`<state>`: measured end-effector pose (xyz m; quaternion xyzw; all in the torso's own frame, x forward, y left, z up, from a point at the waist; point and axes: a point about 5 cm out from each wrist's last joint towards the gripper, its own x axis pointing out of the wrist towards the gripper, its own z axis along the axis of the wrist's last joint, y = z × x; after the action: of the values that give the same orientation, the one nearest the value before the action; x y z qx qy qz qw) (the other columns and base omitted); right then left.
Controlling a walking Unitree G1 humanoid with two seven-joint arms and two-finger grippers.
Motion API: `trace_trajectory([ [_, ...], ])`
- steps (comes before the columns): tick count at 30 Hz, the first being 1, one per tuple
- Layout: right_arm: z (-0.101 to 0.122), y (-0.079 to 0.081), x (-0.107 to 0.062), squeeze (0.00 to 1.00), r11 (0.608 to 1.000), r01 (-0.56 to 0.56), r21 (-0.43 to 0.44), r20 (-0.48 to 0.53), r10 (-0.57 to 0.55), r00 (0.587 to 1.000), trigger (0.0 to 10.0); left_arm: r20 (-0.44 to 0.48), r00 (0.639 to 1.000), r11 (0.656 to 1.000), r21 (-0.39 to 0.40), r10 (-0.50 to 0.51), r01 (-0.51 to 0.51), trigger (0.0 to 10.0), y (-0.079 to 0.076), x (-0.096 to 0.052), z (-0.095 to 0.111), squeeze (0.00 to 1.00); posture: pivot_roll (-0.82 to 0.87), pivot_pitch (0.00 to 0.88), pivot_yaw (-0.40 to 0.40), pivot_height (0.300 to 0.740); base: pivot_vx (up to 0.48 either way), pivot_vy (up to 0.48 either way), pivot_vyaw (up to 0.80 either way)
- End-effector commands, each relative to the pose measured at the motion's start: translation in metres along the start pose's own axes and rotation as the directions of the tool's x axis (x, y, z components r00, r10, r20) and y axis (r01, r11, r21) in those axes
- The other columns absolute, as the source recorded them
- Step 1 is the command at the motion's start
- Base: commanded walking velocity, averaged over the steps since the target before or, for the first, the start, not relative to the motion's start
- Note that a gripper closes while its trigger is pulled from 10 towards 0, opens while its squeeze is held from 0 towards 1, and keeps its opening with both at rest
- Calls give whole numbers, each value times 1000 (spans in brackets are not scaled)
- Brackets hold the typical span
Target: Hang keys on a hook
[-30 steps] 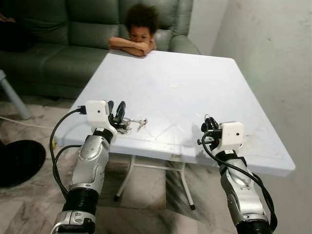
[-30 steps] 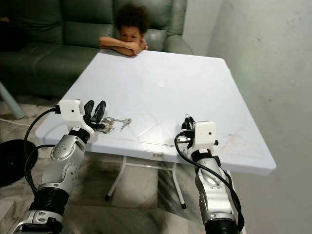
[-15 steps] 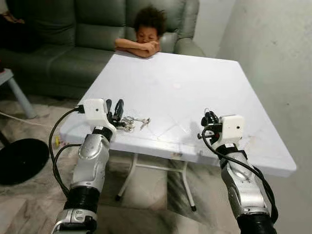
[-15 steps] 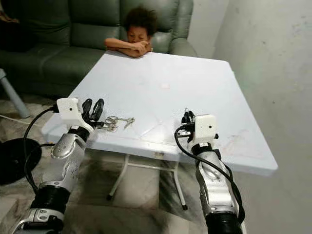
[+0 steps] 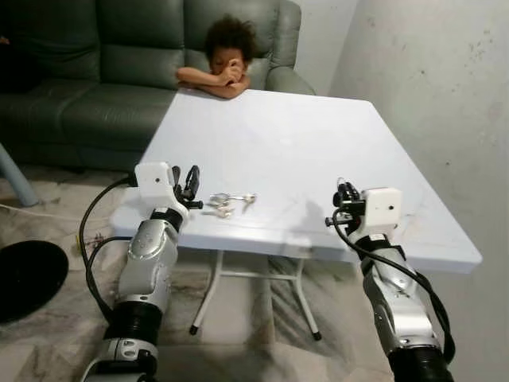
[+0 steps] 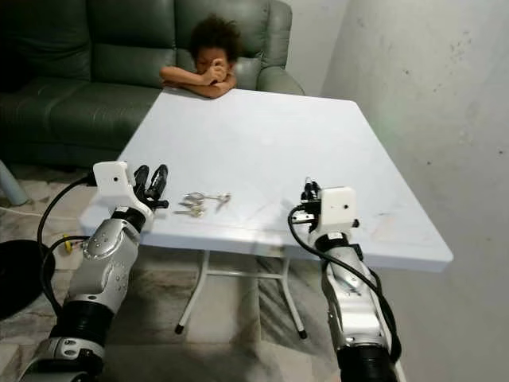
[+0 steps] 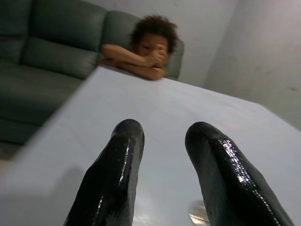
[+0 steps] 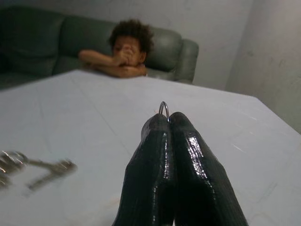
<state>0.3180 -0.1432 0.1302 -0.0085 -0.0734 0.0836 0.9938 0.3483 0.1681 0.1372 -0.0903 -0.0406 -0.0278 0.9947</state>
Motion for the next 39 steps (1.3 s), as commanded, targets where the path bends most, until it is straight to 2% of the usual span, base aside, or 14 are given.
trace_trajectory([
  [1,0,-13,-1,0,999,34,-19,-12,-35,999,10000,6,1000,1000,-10,-19,19,10000,-12,4,3,0,101,0,-80,740,0,480,-669],
  [3,0,-11,-1,0,999,29,-19,-10,-29,1000,10000,17,1000,999,-34,-2,2,10000,-12,4,2,0,102,0,-82,740,0,240,-672],
  [7,0,-8,-2,0,1000,16,-15,-14,-16,1000,10000,-31,998,998,-24,51,-51,10000,-12,4,-3,0,105,0,-87,740,0,0,-673],
  [18,-3,-4,-6,0,1000,17,-8,-21,-17,1000,10000,-73,996,998,-36,48,-50,10000,-17,0,-9,0,104,0,-85,740,0,0,-674],
  [20,-3,-4,-6,0,1000,18,-6,-22,-18,1000,10000,-70,996,999,-16,47,-49,10000,-17,1,-9,0,102,0,-81,740,0,0,-678],
  [21,-4,-3,-6,0,1000,19,-6,-23,-19,1000,10000,-65,998,999,30,27,-25,10000,-19,2,-8,0,100,0,-77,740,0,0,-675],
  [27,-5,-4,-8,0,1000,24,-12,-23,-24,999,10000,-55,998,998,58,-18,21,10000,-22,1,-8,0,95,0,-67,740,0,0,-680],
  [28,-5,-5,-9,0,1000,27,-13,-24,-28,999,10000,-48,999,995,100,-18,23,10000,-22,1,-7,0,96,0,-64,740,0,0,-681],
  [29,-6,-7,-10,0,999,35,-14,-26,-35,999,10000,-59,998,996,87,-31,36,10000,-23,0,-9,0,96,0,-61,740,0,0,-681],
  [31,-7,-7,-10,0,999,37,-14,-27,-37,999,10000,-53,998,996,85,-22,27,10000,-23,0,-9,0,95,0,-59,740,0,0,-681],
  [32,-7,-7,-10,0,999,38,-14,-26,-38,999,10000,-39,999,993,114,-10,14,10000,-21,0,-8,0,95,0,-59,740,0,0,-681],
  [33,-7,-8,-11,0,999,42,-15,-27,-42,999,10000,-41,999,993,114,-13,18,10000,-21,0,-8,0,95,0,-59,740,0,0,-681],
  [35,-7,-10,-11,0,998,55,-14,-26,-55,998,10000,-56,998,998,54,-19,22,10000,-22,-1,-11,0,95,0,-58,740,0,0,-681],
  [39,-7,-11,-10,0,998,62,-12,-25,-62,998,10000,-41,999,998,61,-22,25,10000,-26,-2,-10,0,97,0,-56,740,0,0,-680],
])
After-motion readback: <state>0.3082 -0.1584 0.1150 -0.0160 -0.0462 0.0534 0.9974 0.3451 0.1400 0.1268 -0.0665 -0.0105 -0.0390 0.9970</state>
